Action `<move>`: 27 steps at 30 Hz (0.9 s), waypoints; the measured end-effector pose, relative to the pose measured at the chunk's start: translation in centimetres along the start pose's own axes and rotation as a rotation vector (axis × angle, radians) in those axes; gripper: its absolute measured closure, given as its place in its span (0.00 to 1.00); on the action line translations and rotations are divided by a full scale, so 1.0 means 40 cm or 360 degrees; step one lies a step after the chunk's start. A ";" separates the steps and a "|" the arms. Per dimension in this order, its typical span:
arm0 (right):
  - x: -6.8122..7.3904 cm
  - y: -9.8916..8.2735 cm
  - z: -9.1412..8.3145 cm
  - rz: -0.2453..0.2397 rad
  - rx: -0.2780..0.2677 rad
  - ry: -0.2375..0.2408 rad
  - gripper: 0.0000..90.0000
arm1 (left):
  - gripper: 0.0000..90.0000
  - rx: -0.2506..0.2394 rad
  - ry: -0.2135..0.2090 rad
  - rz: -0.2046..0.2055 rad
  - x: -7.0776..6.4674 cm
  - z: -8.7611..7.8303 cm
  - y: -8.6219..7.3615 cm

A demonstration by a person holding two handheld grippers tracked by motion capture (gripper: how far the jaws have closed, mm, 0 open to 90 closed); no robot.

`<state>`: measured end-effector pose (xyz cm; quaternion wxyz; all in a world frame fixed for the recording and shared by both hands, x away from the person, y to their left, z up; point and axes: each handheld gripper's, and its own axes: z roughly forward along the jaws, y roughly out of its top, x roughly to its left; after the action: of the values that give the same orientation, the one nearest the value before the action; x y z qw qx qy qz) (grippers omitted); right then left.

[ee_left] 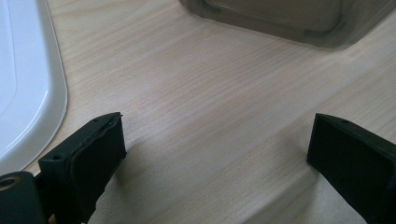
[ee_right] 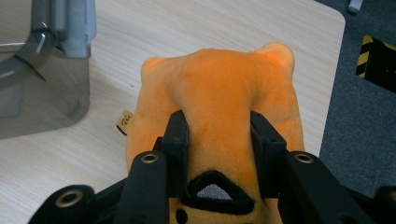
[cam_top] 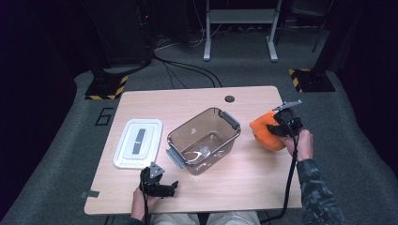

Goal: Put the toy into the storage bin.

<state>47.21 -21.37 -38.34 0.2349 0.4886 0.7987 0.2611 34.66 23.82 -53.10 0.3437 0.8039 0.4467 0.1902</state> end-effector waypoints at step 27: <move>0.020 0.070 -0.047 -0.0014 -0.0089 0.0001 0.71 | 0.05 0.0002 0.0001 -0.0007 0.000 -0.001 0.000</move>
<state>47.55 -19.92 -35.21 0.2494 0.4783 0.7933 0.2823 34.63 23.82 -53.09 0.3434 0.8030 0.4487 0.1894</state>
